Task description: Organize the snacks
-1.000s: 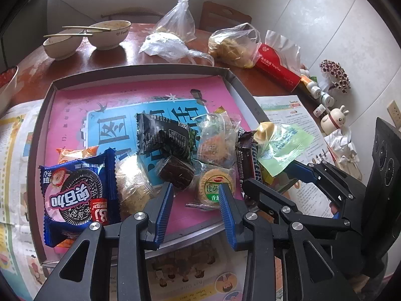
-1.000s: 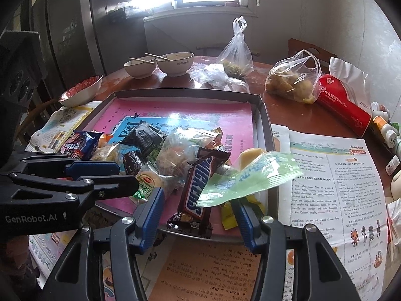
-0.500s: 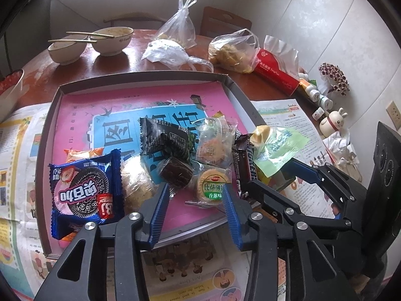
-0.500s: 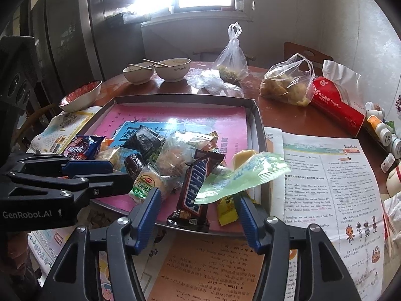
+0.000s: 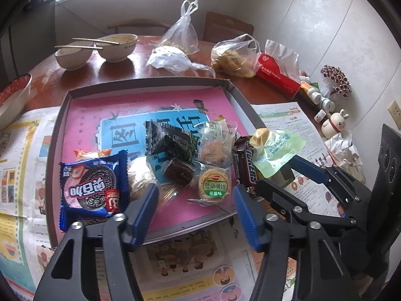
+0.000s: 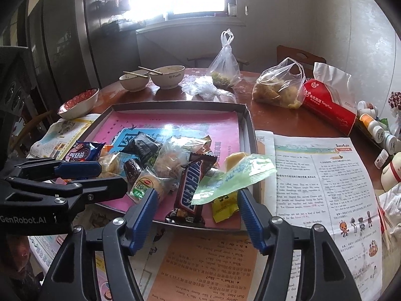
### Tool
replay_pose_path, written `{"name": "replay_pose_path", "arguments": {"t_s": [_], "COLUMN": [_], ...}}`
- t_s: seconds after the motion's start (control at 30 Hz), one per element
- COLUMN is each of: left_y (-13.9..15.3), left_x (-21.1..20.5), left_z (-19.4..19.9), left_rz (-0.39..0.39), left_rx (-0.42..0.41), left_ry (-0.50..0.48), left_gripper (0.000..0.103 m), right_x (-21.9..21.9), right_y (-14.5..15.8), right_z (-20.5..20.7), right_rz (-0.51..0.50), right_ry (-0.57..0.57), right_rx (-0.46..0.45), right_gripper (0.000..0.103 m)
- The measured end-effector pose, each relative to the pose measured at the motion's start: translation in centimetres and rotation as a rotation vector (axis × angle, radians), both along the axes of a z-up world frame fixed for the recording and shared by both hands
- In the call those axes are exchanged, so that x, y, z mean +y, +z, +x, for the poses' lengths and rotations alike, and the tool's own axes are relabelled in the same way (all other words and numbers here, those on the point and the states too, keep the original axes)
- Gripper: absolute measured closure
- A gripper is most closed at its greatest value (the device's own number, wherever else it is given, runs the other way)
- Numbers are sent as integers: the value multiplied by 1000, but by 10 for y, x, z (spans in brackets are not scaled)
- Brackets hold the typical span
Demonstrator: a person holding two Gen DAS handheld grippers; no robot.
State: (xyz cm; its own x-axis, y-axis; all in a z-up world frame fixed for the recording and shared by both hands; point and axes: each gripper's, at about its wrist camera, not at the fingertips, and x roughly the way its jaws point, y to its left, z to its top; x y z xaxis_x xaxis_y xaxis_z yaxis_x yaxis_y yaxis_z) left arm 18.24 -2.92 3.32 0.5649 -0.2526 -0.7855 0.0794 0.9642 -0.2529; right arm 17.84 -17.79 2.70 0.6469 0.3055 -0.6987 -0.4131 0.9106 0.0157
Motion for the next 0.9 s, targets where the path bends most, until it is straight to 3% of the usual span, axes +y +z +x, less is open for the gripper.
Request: {"name": "replay_pose_path", "arguments": {"t_s": [0.9], "left_y": [21], "left_x": [14], "left_z": [-35], "left_rz": [2], "left_rx": [-93], "left_ry": [57], "left_gripper": [27], "right_x": [-1], "right_y": [22], "right_z": [-27], "right_rz": [21], "right_ry": [-20], "right_rx": [-97], "right_gripper": [25]}}
